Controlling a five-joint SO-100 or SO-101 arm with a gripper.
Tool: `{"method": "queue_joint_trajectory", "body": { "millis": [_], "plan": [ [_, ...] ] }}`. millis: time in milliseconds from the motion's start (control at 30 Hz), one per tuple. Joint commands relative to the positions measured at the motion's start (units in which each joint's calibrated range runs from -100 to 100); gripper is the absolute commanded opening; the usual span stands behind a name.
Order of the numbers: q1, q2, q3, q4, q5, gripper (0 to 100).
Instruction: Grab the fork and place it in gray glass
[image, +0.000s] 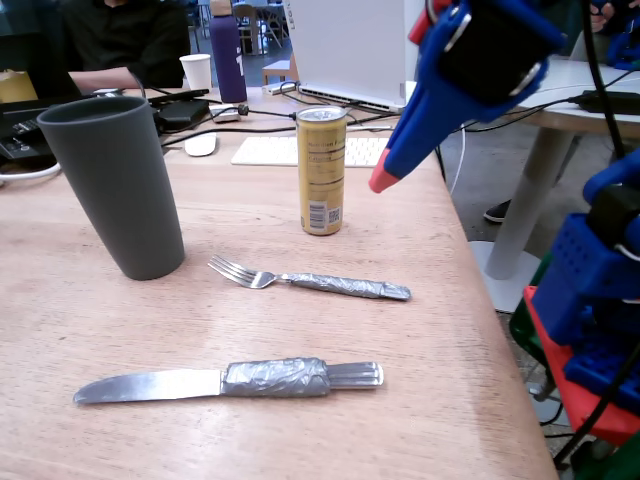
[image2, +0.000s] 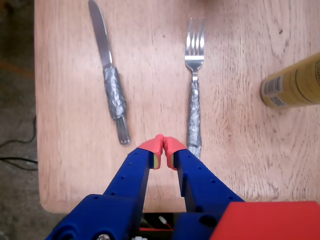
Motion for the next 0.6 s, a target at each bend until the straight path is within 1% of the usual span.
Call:
{"method": "queue_joint_trajectory", "body": {
  "millis": [0,100,167,233,300,367,467,567],
  "plan": [
    [0.3,0.2,-1.8,0.2,0.7,0],
    [0.8,0.3,-1.7,0.2,2.9,0],
    [7.9,1.5,-1.7,-0.6,4.1,0],
    [14.3,6.1,-2.0,-1.0,6.2,0],
    [18.9,8.0,-2.1,-1.1,7.0,0],
    [20.9,9.6,-1.7,-1.1,7.0,0],
    [21.1,14.4,-2.7,-1.2,7.0,0],
    [21.1,17.7,-2.5,-7.1,7.1,0]
  ]
}}
